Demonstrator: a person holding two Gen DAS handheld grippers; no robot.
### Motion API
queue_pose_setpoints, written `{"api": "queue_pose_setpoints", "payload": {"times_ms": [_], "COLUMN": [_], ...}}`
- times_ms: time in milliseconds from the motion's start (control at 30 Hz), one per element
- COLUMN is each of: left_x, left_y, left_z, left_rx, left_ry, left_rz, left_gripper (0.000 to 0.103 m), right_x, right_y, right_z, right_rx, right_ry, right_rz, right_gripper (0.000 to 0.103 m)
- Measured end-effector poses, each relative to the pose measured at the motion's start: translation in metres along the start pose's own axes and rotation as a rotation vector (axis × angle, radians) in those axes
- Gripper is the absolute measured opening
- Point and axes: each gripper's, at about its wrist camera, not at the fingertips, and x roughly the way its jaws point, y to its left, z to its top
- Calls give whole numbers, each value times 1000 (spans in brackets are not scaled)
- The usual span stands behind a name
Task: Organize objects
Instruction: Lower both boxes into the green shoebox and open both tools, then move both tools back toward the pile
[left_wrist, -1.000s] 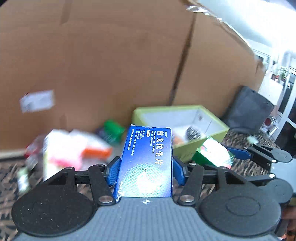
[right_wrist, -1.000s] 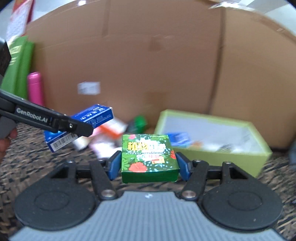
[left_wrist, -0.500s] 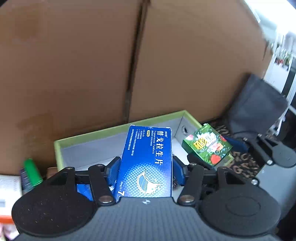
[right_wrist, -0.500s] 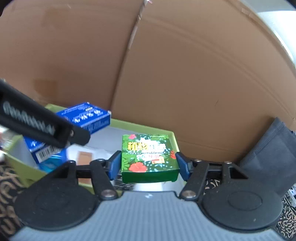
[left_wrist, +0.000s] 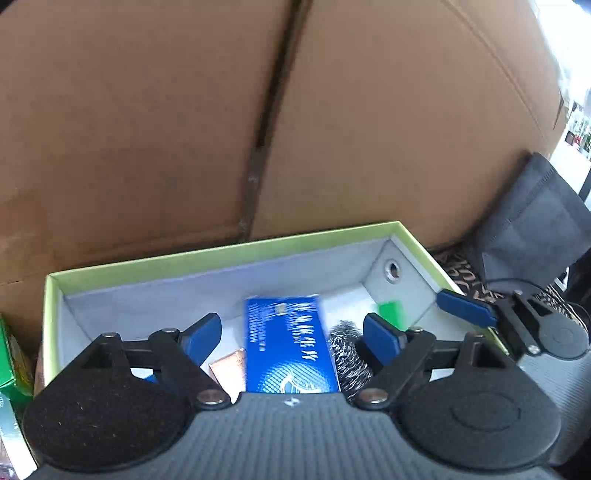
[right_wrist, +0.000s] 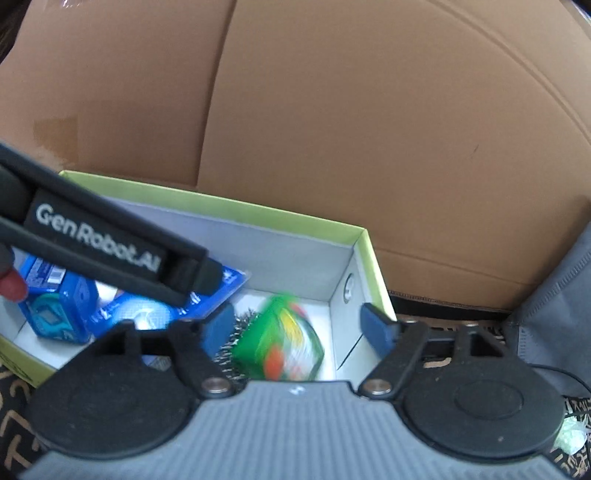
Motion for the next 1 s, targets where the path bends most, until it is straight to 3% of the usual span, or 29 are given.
{"api": "queue_pose_setpoints", "payload": {"times_ms": [267,500,733,967,1000], "left_x": [-23,-79,-144,-208,-216], "left_y": [-3,-2,27,69,76], "left_z": [4,-8,-52,-113,-122], "left_rx": [21,33,-31,-65,-73], "left_ry": [-29,-93,-102,-100,-107], "left_rz": [31,69,67,132,141], "left_gripper": [88,91,92,92,92], "right_x": [-24,-78,-146,-203,-197], "right_y": [6,17,40,78,76], "right_z": [6,13,-3,-38,-27], "right_rx": [-22,-7,78,126,127], "right_ry": [-32,-86,-113,-138,-140], "right_rz": [-18,-24,16,110,126], "right_gripper": [95,103,103,103,103]}}
